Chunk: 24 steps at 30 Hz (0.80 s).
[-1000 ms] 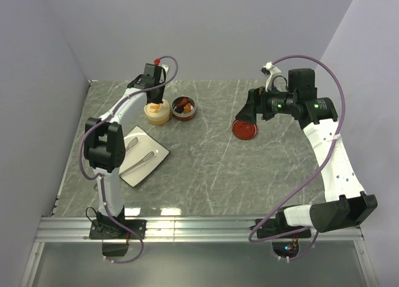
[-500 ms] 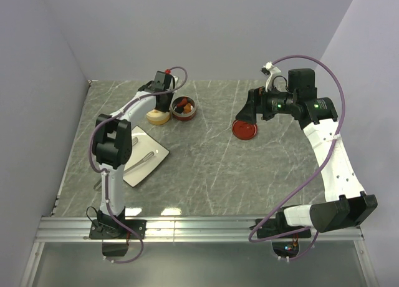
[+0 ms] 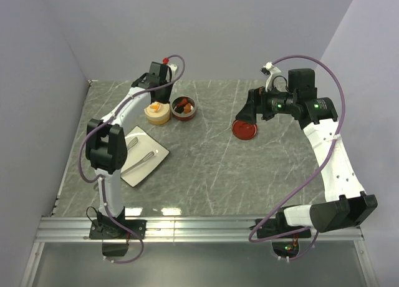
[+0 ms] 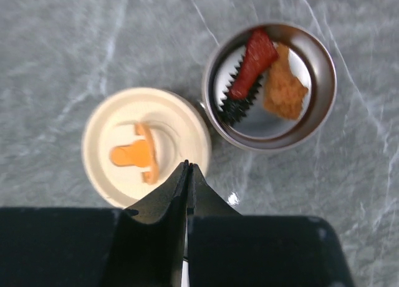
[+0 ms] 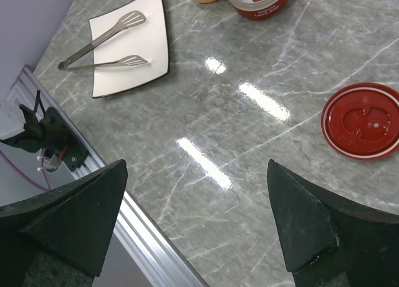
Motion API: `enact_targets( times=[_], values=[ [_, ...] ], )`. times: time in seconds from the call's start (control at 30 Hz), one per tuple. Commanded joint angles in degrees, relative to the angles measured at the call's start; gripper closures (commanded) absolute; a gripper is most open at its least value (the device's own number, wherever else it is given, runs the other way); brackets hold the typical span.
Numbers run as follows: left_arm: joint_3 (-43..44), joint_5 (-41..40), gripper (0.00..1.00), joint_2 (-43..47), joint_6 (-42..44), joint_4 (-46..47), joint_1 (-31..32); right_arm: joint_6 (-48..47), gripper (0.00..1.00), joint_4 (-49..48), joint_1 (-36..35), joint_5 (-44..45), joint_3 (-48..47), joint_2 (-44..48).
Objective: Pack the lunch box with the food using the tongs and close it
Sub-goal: Put the lid back on the lunch box
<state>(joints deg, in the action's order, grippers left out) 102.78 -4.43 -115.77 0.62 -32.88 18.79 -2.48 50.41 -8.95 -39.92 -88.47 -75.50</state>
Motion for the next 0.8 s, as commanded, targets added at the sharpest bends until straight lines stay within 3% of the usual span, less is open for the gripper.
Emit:
enact_targets(
  times=[0.0, 0.3, 0.77],
  values=[
    [3.74, -5.23, 0.92, 0.81, 0.16, -1.31, -0.59, -0.68, 0.00, -0.31, 0.34, -0.33, -0.39, 0.80],
    [5.15, -17.80, 0.88, -3.41, 2.10, -1.92, -0.33, -0.60, 0.00, -0.49, 0.34, -0.59, -0.22, 0.53],
    [4.09, -16.23, 0.88, -7.98, 2.54, -2.18, 2.22, -0.68, 0.00, -0.23, 0.34, -0.24, -0.39, 0.27]
  ],
)
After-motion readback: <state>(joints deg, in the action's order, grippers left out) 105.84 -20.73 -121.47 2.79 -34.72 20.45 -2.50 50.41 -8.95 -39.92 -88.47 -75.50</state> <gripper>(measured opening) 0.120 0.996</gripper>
